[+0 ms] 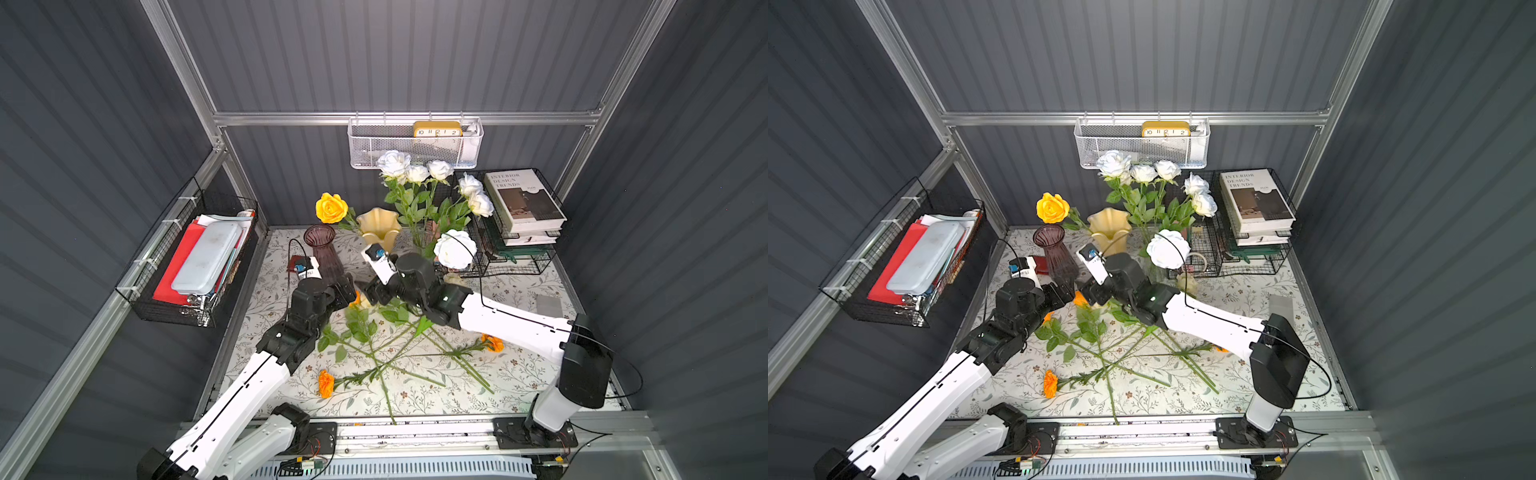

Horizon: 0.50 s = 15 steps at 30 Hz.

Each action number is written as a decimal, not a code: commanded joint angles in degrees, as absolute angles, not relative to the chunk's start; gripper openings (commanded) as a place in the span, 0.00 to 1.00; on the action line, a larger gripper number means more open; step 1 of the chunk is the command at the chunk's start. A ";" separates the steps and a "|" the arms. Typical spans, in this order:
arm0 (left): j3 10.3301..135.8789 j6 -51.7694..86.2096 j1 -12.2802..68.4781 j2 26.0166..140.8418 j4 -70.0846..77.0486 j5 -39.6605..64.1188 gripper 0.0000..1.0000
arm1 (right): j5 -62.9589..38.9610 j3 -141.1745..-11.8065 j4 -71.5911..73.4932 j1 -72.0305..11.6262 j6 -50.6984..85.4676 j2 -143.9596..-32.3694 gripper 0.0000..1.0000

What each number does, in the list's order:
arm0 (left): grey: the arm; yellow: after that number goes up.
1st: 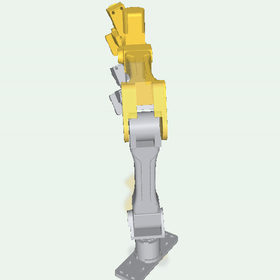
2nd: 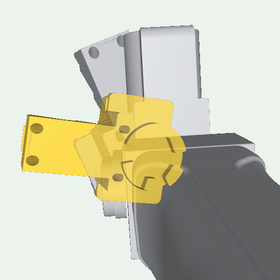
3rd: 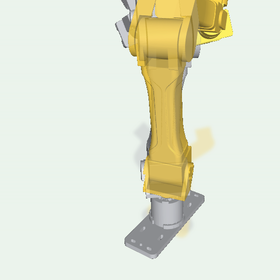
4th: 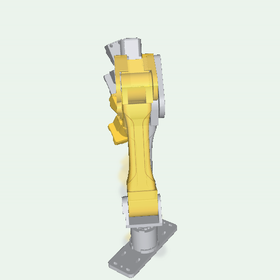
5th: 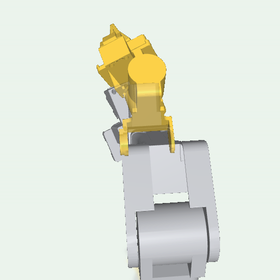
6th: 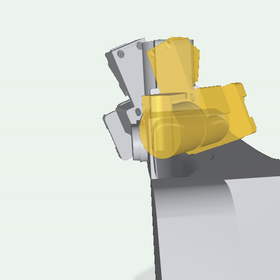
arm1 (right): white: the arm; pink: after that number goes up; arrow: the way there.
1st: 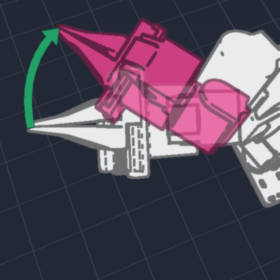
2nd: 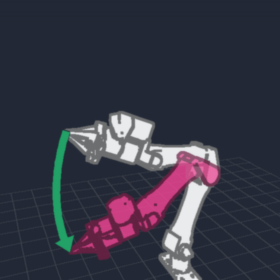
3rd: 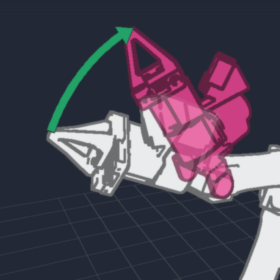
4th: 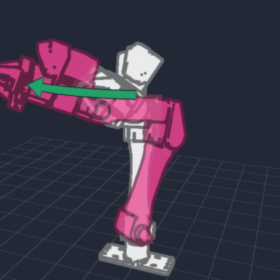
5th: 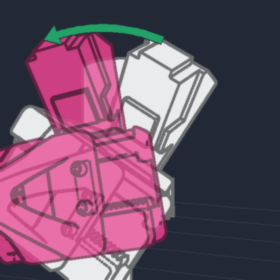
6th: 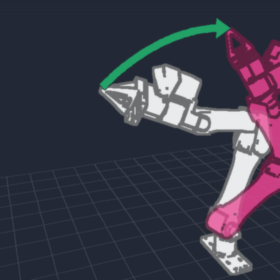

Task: Arrange the flowers in different vases according to their colors
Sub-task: Insert the flower into the vase, then pick up the flower at the center of the board.

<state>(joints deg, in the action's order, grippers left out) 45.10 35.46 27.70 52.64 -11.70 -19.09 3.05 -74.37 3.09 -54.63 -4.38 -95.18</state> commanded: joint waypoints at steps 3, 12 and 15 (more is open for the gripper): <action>44.14 37.43 27.24 51.83 -13.40 -19.97 0.88 | -1.95 -68.21 -1.47 -56.86 7.35 -92.83 0.80; 44.31 37.32 26.99 52.80 -12.56 -20.31 0.88 | -9.28 -73.12 -17.19 -60.64 17.91 -99.40 0.62; 44.07 37.00 26.84 52.67 -12.66 -20.35 0.88 | -12.16 -74.77 -19.93 -60.91 21.12 -102.71 0.58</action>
<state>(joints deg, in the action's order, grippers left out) 45.04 36.91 27.33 52.71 -12.12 -19.73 -7.79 -73.19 -13.30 -60.82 15.88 -100.38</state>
